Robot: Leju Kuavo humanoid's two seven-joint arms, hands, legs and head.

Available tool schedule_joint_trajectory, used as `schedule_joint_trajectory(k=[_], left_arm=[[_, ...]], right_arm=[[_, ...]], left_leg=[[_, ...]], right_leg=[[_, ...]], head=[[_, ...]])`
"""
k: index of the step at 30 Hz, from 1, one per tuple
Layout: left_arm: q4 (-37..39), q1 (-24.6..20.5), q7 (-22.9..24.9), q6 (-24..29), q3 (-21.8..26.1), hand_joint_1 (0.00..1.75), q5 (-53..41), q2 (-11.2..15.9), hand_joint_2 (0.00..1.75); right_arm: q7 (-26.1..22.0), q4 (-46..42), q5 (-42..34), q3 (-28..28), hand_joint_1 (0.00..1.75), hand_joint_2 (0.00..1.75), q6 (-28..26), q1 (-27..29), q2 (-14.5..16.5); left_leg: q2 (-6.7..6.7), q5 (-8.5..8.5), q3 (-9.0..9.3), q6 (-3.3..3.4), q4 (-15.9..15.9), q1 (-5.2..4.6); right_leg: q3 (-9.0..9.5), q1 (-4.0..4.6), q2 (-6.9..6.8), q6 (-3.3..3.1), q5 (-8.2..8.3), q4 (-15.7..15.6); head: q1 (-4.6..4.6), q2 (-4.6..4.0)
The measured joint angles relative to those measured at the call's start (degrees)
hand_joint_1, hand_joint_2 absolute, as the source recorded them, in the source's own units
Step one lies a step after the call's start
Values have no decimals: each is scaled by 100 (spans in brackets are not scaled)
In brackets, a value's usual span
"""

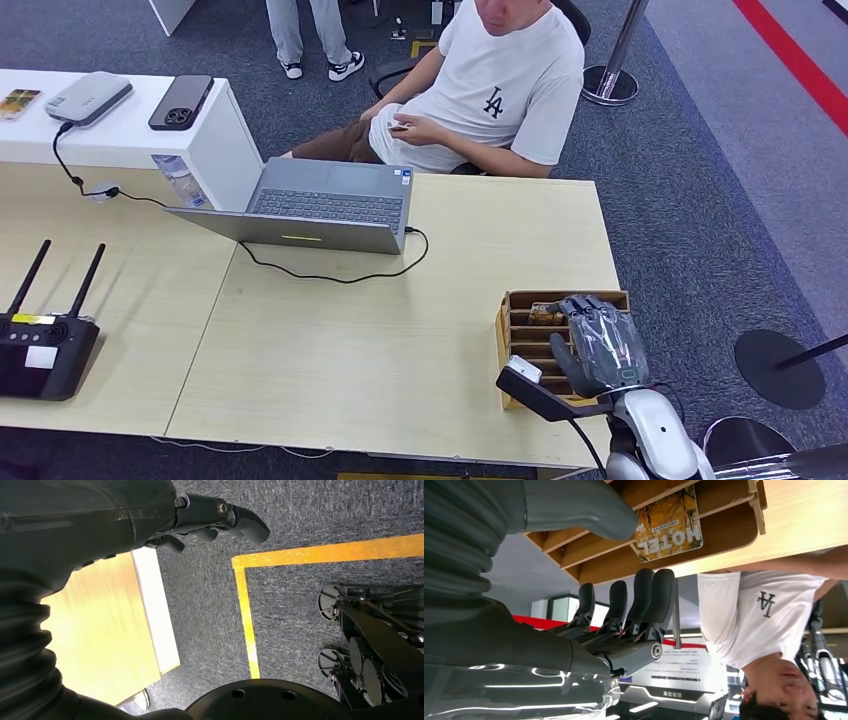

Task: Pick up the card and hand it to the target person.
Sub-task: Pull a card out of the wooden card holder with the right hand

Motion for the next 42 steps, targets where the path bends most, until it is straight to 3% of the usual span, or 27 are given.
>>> schedule_joint_trajectory(k=[12,18,42], left_arm=[[0,-2,15,-4,-1,0,-13,10,175],[0,-2,13,-4,-1,0,-13,16,175],[0,-1,9,-28,-3,0,-50,33,175]], right_arm=[[-10,387,-166,203,81,175,-103,-442,3],[-10,516,-209,208,88,175,-125,-608,4],[11,877,-290,214,88,175,-169,-679,7]], left_leg=[[0,1,0,0,0,0],[0,0,0,0,0,0],[0,0,0,0,0,0]], right_leg=[[0,0,0,0,1,1],[0,0,0,0,0,0],[-1,0,0,0,0,0]], head=[[1,0],[0,0],[0,0]])
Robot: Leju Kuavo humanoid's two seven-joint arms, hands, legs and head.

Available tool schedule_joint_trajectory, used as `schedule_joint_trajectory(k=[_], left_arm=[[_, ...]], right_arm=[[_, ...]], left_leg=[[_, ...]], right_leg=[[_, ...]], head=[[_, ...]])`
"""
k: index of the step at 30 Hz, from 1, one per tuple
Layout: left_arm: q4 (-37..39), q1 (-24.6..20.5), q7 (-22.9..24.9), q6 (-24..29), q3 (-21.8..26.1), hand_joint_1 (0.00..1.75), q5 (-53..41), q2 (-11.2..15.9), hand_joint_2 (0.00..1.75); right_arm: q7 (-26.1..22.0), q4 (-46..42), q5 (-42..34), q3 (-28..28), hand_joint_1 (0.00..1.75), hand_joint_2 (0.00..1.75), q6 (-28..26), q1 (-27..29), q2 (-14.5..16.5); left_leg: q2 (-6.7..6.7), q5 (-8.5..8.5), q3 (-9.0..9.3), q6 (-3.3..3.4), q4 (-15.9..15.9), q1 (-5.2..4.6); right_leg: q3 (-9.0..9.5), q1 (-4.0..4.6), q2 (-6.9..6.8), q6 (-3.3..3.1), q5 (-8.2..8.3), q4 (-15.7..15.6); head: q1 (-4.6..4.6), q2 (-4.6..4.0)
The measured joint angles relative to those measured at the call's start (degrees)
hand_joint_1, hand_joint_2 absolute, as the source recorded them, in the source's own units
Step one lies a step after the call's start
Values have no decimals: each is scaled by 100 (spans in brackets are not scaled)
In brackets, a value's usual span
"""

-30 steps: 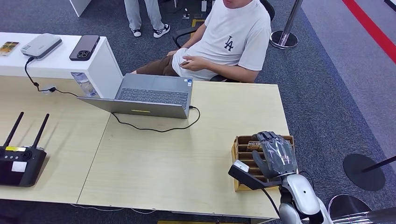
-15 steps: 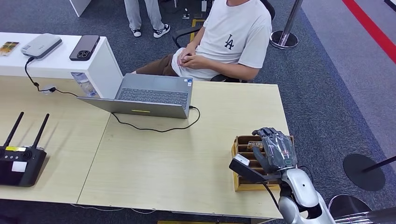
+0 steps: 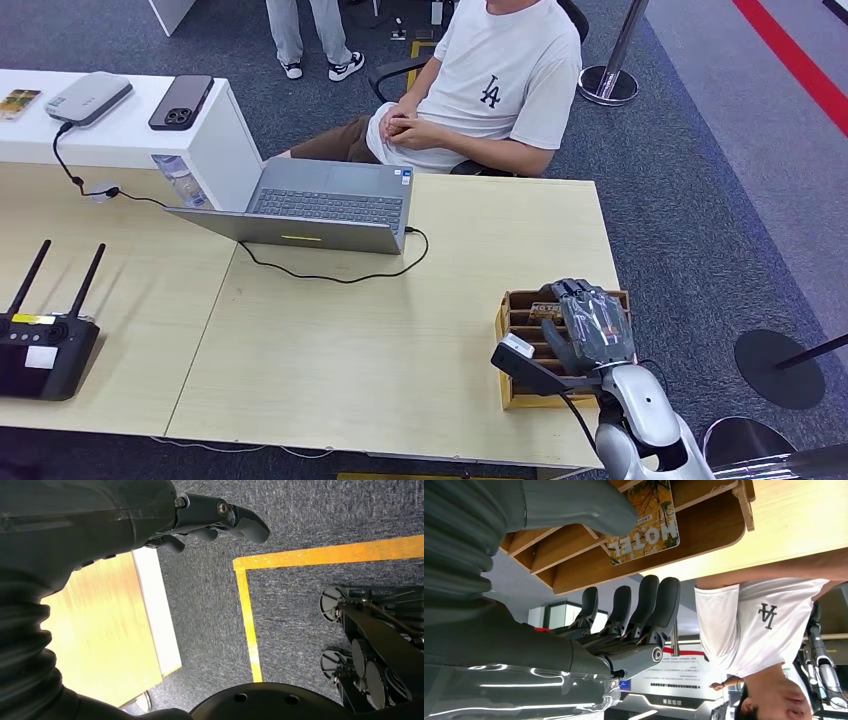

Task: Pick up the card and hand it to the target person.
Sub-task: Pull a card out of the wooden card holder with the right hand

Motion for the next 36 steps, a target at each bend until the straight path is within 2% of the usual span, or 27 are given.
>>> schedule_joint_trajectory(k=[11,25,29,36], left_arm=[[0,0,0,0,0,0,0,15,175],[0,0,18,1,0,0,0,33,175],[0,0,24,1,0,0,0,36,175],[0,0,24,0,-2,0,-15,44,175]], right_arm=[[3,127,0,-2,87,175,1,-6,0],[-13,232,-75,-24,96,175,-58,-5,-2],[-15,233,-78,-24,104,175,-63,-4,-2],[-14,233,-78,-27,105,175,-104,11,-2]], left_leg=[[0,0,-1,0,0,0],[0,0,0,0,0,0],[0,0,0,0,0,0],[0,0,1,0,0,0]], right_leg=[[0,0,0,0,0,0],[0,0,0,0,0,0],[0,0,0,0,0,0],[0,0,0,0,0,0]], head=[[1,0],[0,0],[0,0],[0,0]])
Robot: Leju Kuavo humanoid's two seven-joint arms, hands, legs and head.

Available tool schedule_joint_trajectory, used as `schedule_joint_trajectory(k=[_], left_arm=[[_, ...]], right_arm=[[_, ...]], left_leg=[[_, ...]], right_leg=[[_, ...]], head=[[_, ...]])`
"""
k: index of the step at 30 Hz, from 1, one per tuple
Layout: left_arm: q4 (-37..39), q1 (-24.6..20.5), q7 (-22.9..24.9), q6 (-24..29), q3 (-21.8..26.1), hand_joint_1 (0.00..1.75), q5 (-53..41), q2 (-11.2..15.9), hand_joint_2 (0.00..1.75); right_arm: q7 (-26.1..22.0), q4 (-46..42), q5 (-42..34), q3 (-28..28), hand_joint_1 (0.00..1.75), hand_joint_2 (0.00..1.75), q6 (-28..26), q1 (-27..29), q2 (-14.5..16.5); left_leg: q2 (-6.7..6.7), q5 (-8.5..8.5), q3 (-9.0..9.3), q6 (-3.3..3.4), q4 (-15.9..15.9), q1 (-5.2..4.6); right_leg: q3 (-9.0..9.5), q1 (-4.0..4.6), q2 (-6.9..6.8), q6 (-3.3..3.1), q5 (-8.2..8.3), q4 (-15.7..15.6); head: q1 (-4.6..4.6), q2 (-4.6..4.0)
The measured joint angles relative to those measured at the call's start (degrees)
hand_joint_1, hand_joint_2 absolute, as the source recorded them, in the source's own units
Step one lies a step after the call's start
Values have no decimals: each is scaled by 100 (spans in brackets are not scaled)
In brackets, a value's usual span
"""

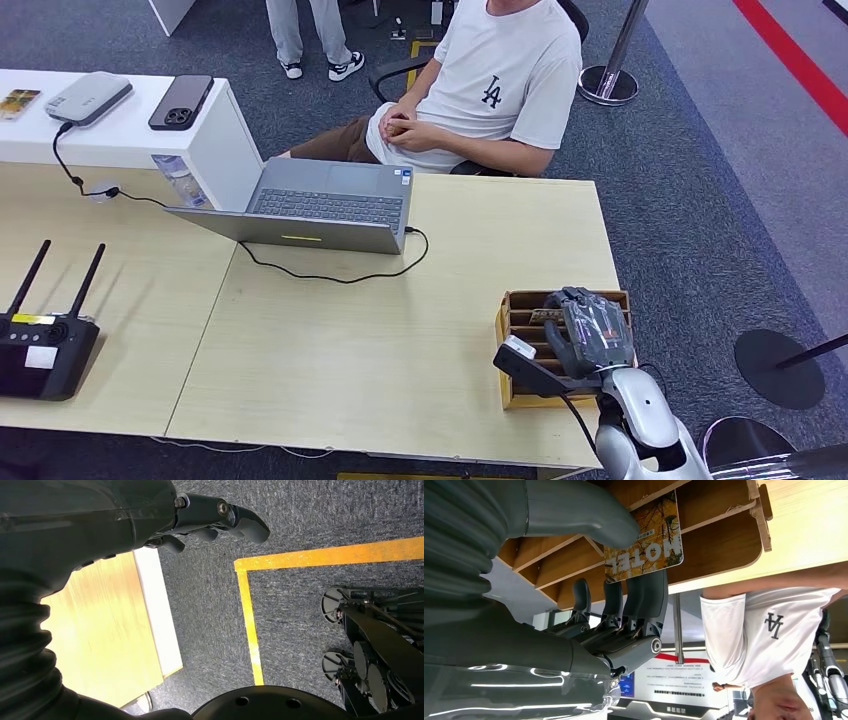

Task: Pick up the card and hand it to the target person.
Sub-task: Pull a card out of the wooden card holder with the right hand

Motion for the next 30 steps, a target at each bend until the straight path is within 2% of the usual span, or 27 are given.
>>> schedule_joint_trajectory(k=[8,12,13,17,22,26,30], left_arm=[[0,0,0,0,0,0,-7,2,175],[0,0,0,0,0,0,-7,2,175],[0,0,0,0,0,0,-7,2,175],[0,0,0,0,0,0,-7,2,175],[0,0,0,0,0,0,-7,2,175],[0,0,-2,0,0,0,-7,2,0],[0,1,-117,-120,0,0,11,13,175]], right_arm=[[2,0,2,-1,106,175,-5,19,1],[3,0,9,1,111,175,0,19,2],[3,0,9,1,116,175,2,19,2],[2,0,11,2,154,175,12,18,2],[1,0,12,3,157,175,12,13,5],[1,0,12,3,156,175,12,4,8],[1,0,11,2,154,175,11,-1,11]], left_leg=[[0,0,0,0,0,0],[0,0,0,0,0,0],[0,0,0,0,0,0],[0,0,0,0,0,0],[0,0,0,0,0,0],[0,0,0,0,0,0],[0,0,1,0,0,0]], right_leg=[[0,0,0,0,0,0],[0,0,0,0,0,0],[0,0,0,0,0,0],[0,0,0,0,0,0],[0,0,0,0,0,0],[1,0,0,0,0,0],[1,0,0,0,0,0]], head=[[0,0],[0,0],[0,0],[0,0],[0,0],[0,0],[0,0]])
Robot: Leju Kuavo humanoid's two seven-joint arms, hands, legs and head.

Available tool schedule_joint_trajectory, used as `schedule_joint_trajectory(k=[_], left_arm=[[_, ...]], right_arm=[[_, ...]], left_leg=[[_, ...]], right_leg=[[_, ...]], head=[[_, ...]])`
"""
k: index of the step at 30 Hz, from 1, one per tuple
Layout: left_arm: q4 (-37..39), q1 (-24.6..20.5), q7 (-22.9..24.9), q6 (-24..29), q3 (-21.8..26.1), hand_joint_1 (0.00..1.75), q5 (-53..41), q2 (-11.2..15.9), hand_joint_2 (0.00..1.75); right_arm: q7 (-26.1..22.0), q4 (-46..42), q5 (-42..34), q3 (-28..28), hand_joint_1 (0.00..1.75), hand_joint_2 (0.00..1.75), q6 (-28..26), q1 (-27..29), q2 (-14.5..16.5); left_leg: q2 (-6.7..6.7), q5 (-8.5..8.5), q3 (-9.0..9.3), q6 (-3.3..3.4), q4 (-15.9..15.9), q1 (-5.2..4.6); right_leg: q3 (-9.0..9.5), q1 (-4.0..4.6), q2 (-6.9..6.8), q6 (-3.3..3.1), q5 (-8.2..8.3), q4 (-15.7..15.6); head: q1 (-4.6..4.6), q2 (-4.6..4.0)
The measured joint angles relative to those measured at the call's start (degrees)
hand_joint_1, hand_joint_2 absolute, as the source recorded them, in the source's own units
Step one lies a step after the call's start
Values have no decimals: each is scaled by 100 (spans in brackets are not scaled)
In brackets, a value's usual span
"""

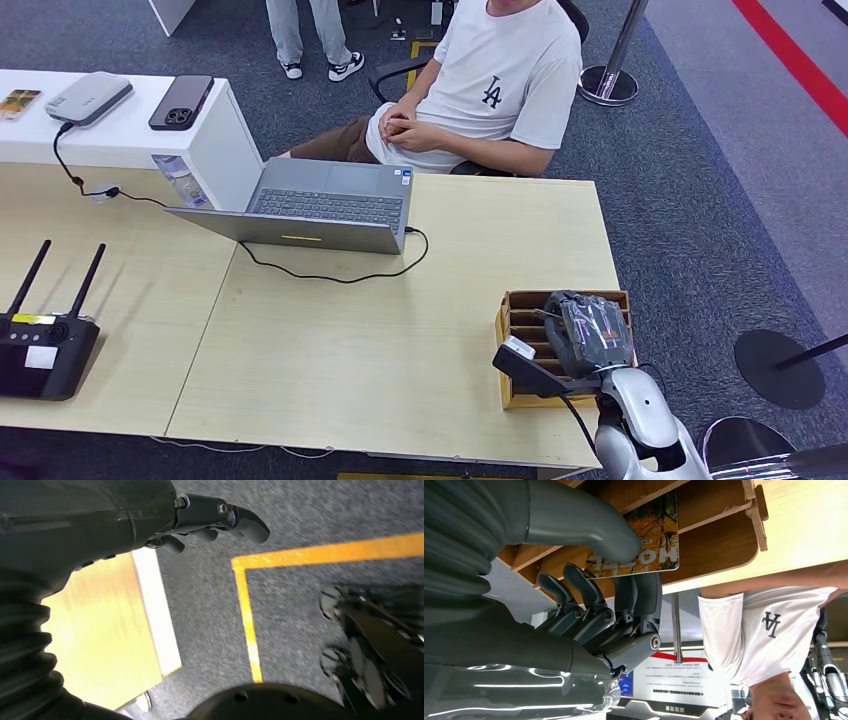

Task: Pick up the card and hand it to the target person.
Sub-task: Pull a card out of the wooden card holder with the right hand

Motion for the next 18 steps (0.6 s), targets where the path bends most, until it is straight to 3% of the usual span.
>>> schedule_joint_trajectory(k=[8,18], left_arm=[[0,4,-284,-177,-13,0,-5,40,175],[0,6,-299,-175,-13,0,46,68,175]], right_arm=[[-87,-1,-63,-2,154,175,64,1,25],[-406,-2,-540,-29,154,175,297,2,32]], left_leg=[[0,0,1,0,0,0],[1,0,2,0,0,0]], right_leg=[[0,0,0,0,0,0],[0,0,0,0,0,0]], head=[[0,0],[0,0]])
